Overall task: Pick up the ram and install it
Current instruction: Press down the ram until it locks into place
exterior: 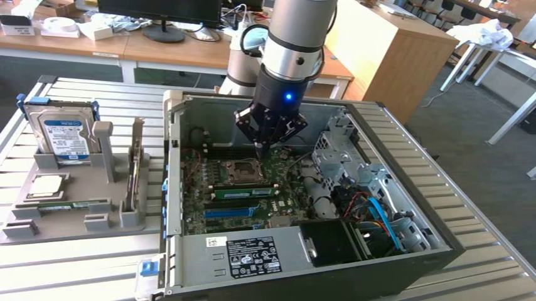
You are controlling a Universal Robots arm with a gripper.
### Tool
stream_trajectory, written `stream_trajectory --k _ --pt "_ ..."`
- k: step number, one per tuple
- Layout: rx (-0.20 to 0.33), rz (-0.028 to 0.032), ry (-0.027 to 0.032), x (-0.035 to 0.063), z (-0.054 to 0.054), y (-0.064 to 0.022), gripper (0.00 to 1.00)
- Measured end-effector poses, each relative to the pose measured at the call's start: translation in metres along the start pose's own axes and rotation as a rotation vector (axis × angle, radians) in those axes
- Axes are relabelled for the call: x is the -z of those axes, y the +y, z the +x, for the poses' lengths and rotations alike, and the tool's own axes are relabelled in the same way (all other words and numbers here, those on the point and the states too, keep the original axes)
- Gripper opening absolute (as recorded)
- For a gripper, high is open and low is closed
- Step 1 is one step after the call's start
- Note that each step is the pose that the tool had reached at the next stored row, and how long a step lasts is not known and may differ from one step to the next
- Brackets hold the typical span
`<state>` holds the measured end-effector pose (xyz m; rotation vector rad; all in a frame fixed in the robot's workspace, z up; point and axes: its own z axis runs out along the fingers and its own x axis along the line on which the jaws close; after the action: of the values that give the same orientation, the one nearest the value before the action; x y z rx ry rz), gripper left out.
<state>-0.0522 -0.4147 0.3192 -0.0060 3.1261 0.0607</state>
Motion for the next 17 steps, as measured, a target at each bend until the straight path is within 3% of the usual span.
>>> stream_trajectory --k 11,17 --pt "0.000 0.0000 -0.0006 0.0001 0.0030 0.0000 0.10" --pt "0.000 0.0001 -0.0006 0.0074 0.0029 0.0003 0.10"
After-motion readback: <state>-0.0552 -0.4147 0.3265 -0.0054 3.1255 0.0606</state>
